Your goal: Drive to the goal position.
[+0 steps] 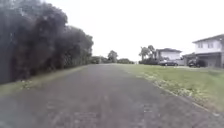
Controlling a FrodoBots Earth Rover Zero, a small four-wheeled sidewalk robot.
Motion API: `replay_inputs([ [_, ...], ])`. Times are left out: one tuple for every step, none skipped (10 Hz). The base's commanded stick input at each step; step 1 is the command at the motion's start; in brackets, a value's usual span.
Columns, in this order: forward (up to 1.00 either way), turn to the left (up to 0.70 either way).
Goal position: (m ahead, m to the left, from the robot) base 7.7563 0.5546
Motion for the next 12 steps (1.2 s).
replay_inputs([
  [0.85,0.06],
  [0.85,0.07],
  [0.85,0.02],
  [0.85,0.0],
  [0.85,0.0],
  [0.85,0.0],
  [0.85,0.0],
  [0.85,0.0],
  [0.85,0.0],
  [0.85,0.0],
  [0.85,0.0],
  [0.85,0.0],
])
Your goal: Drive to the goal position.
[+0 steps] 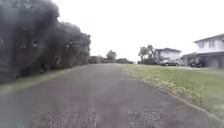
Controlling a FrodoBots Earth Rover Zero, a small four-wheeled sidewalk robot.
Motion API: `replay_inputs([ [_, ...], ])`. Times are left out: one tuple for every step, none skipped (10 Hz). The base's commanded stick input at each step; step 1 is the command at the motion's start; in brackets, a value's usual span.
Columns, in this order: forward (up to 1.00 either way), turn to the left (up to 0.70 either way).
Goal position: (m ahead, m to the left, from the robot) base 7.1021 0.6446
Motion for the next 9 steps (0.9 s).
replay_inputs([
  [0.85,0.0],
  [0.85,0.0],
  [0.85,0.0],
  [0.85,0.0],
  [0.85,0.0],
  [0.85,0.0],
  [0.85,0.0],
  [0.85,0.0],
  [0.85,0.0],
])
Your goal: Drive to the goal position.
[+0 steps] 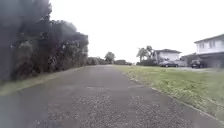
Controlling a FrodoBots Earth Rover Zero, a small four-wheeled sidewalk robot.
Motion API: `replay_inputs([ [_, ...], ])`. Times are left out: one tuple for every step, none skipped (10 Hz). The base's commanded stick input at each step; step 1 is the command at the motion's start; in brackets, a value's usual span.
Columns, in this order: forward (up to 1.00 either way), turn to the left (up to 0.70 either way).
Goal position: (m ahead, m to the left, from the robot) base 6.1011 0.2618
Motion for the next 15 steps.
replay_inputs([
  [0.85,0.13],
  [0.85,0.34],
  [0.85,0.34],
  [0.85,0.34],
  [0.85,0.34],
  [0.85,0.11],
  [0.85,0.0],
  [0.85,0.0],
  [0.85,0.0],
  [0.85,0.02],
  [0.85,0.06],
  [0.85,0.03],
  [0.85,0.08],
  [0.85,0.31],
  [0.85,0.12],
])
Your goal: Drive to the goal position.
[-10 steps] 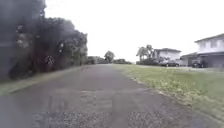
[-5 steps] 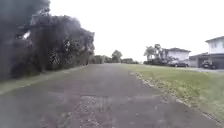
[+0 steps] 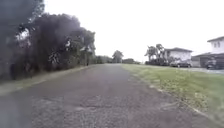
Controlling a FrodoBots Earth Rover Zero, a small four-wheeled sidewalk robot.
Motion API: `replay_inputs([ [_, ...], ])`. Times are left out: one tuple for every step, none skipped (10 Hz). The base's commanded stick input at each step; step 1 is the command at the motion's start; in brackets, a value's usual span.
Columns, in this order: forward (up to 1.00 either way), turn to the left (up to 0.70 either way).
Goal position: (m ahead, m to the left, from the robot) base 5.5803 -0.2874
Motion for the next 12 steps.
replay_inputs([
  [0.85,0.0],
  [0.85,0.0],
  [0.85,0.0],
  [0.85,0.0],
  [0.85,0.0],
  [0.85,0.0],
  [0.85,0.0],
  [0.85,0.0],
  [0.85,0.0],
  [0.85,0.0],
  [0.85,0.0],
  [0.85,0.0],
])
